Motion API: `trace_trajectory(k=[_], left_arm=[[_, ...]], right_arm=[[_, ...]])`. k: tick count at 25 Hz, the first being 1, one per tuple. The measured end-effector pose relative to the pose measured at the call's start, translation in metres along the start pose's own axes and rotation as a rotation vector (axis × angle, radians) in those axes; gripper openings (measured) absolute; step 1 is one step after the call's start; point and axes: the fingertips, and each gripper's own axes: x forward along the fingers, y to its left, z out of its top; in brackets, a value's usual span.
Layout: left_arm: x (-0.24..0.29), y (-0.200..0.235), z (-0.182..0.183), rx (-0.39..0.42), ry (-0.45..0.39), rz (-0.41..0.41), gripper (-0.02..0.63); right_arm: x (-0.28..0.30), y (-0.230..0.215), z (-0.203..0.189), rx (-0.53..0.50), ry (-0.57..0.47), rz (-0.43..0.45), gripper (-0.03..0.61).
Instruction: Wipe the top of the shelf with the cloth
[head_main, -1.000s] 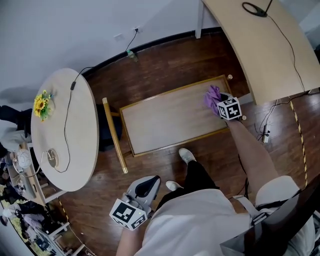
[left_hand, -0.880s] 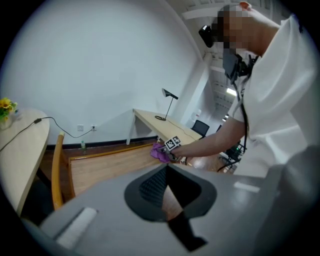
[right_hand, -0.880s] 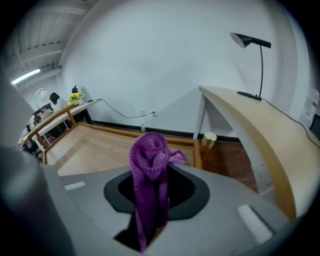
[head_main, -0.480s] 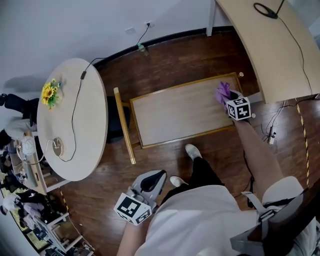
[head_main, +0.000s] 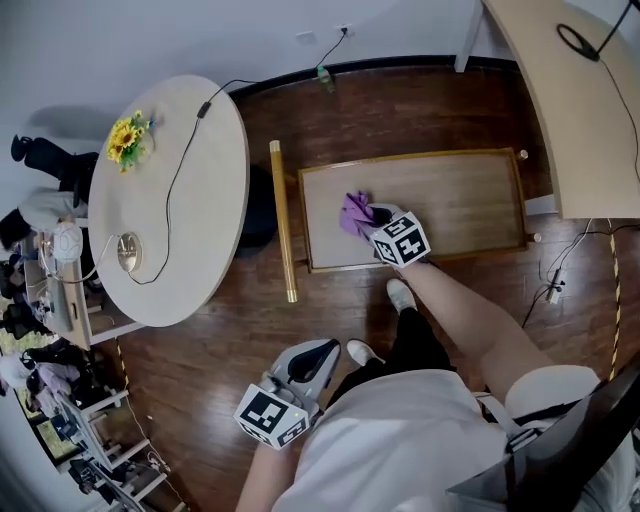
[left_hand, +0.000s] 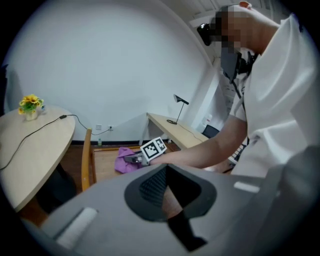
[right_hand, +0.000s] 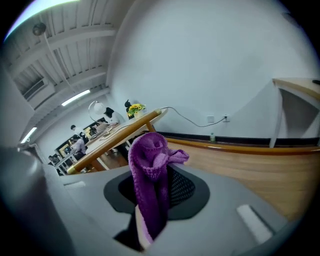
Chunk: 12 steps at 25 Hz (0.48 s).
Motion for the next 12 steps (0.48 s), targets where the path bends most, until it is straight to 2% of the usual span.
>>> trace_trajectory(k=[6,9,12], left_arm=[[-0.024,0.009,-0.014,-0.034,0.008,0.047,0.017],[-0.032,0.012,-0.021,-0.046,0.013,0.065,0.017],[-0.037,0.015,-0.023,-0.05,0.011,0.067,0.017]], right_arm=[[0.071,0.074,-0.005,-0.039,0.053,0.108,0.095],[0.085,0.084,-0.016,-0.052,0.081,0.122,0.095],[0.079,0.073,-0.026,-0.05,0.101,0.096,0.095]])
